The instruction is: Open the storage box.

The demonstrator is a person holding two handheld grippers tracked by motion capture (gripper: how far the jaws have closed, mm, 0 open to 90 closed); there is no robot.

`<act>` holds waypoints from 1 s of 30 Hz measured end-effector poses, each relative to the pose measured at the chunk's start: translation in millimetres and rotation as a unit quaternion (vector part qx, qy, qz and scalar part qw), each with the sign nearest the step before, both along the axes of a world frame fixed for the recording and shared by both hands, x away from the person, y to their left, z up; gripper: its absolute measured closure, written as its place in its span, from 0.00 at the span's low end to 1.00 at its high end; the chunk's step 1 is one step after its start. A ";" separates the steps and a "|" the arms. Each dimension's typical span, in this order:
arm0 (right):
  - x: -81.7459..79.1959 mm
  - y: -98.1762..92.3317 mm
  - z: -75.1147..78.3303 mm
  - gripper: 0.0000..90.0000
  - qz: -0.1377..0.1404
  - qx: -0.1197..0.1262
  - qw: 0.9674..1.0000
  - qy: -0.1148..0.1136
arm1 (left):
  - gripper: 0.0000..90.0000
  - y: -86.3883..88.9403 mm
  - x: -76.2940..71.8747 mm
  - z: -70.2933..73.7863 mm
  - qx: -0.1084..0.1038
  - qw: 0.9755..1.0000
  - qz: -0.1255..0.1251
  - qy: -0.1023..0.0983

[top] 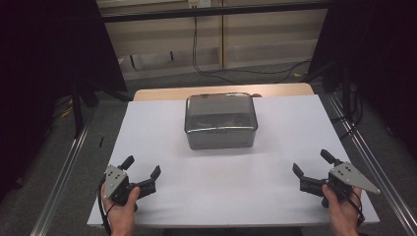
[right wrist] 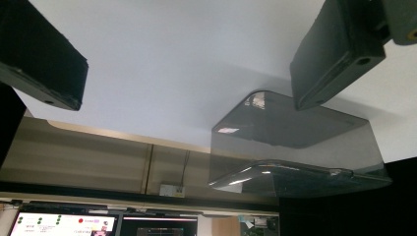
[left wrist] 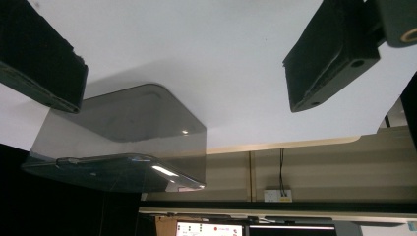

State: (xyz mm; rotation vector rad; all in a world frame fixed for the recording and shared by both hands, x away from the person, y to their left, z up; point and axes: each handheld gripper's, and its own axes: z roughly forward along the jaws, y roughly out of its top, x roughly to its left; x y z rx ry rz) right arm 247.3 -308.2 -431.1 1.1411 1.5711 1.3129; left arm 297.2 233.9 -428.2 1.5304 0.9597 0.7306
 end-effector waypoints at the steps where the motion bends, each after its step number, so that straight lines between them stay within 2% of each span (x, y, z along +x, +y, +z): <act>1: -0.1 -0.3 0.0 0.01 0.000 0.001 1.000 0.002 | 0.03 0.0 0.1 0.1 0.001 1.000 -0.001 0.000; 7: 1.4 -0.7 -0.7 0.01 0.004 0.002 1.000 0.007 | 0.03 -0.1 1.7 -1.2 -0.005 1.000 0.000 0.008; 11: 3.1 -0.5 -2.1 0.01 0.015 0.012 1.000 0.010 | 0.04 -1.1 2.6 -2.2 -0.008 1.000 0.001 0.011; 22: 3.7 2.2 -3.1 0.01 0.035 0.015 0.999 0.020 | 0.04 -2.7 1.5 -2.3 -0.007 1.000 -0.014 0.010; 25: 2.9 4.9 -3.5 0.01 0.043 0.017 0.999 0.025 | 0.04 -2.1 0.7 -2.2 -0.010 1.000 -0.012 0.010; 30: 5.5 8.7 -3.3 0.00 0.047 0.015 0.999 0.020 | 0.04 -0.6 0.0 -1.4 -0.012 1.000 -0.011 0.006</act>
